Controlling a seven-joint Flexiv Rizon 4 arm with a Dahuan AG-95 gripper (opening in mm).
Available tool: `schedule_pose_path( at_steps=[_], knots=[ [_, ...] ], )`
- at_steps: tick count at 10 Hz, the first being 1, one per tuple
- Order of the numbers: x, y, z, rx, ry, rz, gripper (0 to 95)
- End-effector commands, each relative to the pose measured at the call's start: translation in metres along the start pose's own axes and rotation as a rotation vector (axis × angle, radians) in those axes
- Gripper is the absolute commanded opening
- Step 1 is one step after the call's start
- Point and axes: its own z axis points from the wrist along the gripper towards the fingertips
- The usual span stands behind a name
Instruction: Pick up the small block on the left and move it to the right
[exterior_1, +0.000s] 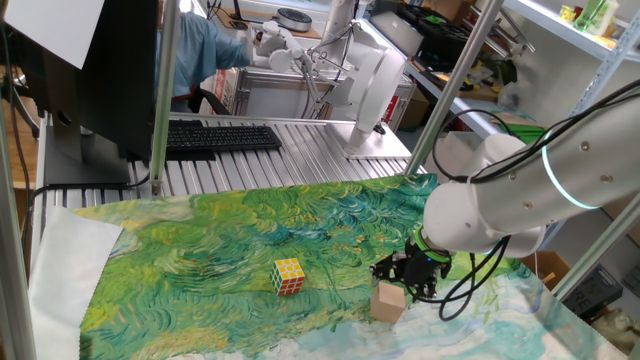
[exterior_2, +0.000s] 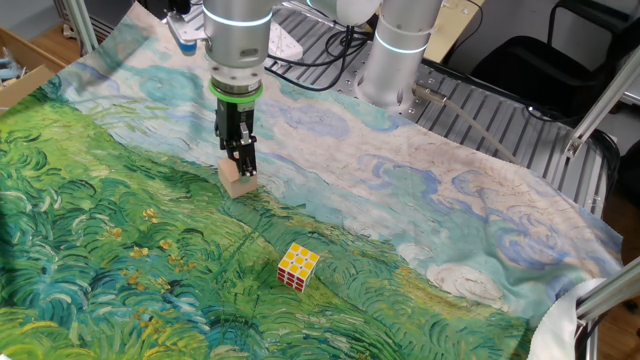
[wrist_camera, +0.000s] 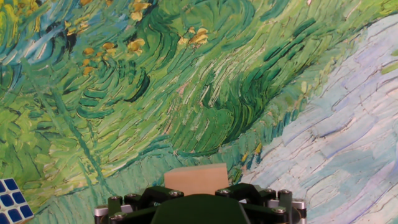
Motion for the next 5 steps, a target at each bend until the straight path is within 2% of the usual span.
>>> schedule_pose_path(
  at_steps=[1,2,3,4,5],
  knots=[
    [0.000,0.000,0.000,0.000,0.000,0.000,95.0],
    [-0.006,-0.002,-0.084,-0.022,0.029,-0.025,57.0],
    [-0.005,-0.001,-0.085,-0.021,0.030,-0.026,57.0],
    [-0.006,0.000,-0.086,-0.021,0.030,-0.026,76.0],
    [-0.006,0.002,-0.089,-0.020,0.032,-0.026,76.0]
  ],
)
